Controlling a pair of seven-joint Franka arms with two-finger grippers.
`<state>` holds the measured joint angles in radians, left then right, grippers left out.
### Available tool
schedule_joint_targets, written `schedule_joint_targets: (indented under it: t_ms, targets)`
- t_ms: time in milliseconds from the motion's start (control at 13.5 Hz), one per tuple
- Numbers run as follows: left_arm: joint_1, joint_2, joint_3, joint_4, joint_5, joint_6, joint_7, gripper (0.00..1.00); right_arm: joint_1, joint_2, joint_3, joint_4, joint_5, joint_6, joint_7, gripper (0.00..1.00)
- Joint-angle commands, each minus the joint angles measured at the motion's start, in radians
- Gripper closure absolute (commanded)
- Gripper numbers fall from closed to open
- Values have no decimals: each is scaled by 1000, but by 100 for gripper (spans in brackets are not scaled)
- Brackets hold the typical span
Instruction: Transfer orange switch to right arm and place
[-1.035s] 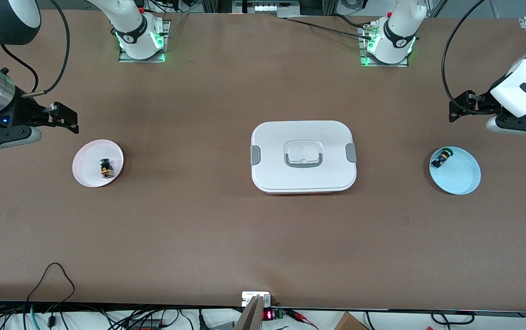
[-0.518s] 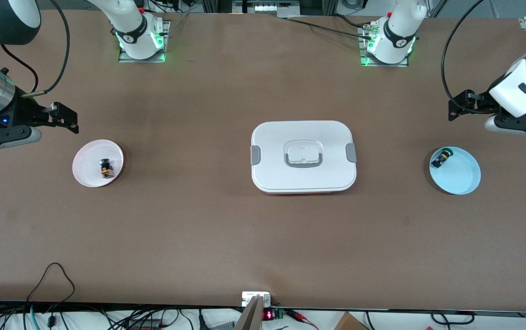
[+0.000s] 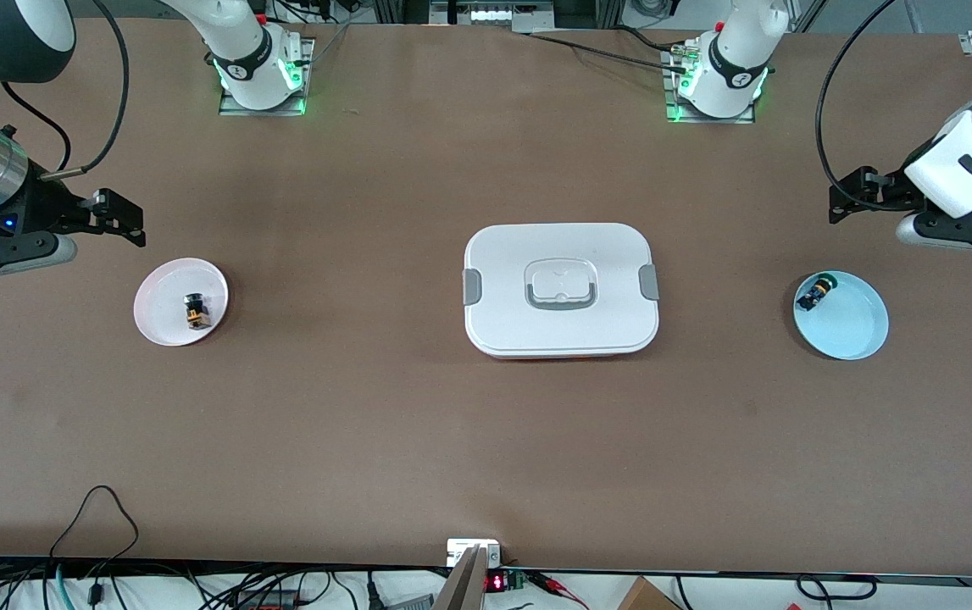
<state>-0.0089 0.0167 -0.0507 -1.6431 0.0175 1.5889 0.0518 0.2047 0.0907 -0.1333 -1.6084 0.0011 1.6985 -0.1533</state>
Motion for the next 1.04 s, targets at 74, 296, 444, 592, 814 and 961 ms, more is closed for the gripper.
schedule_joint_targets:
  t_ms: [74, 296, 444, 592, 814, 961]
  targets:
    - [4, 6, 2, 22, -7, -20, 0, 0, -2, 4, -3, 19, 2, -30, 15, 0]
    - [3, 8, 2, 26, -7, -20, 0, 0, -13, 6, -5, 18, 0, -33, 15, 0]
    - [3, 9, 2, 26, -7, -20, 0, 0, -14, 6, -5, 19, 0, -36, 17, 0]
    - [3, 12, 0, 29, -7, -20, 0, 0, -14, 6, -5, 15, 0, -40, 17, 0]
    - [1, 15, 0, 34, -7, -21, 0, 0, -14, 6, -5, 16, -1, -39, 17, 0]
    - [1, 14, 0, 34, -7, -21, 0, 0, -16, 7, -5, 18, -1, -33, 15, 0]
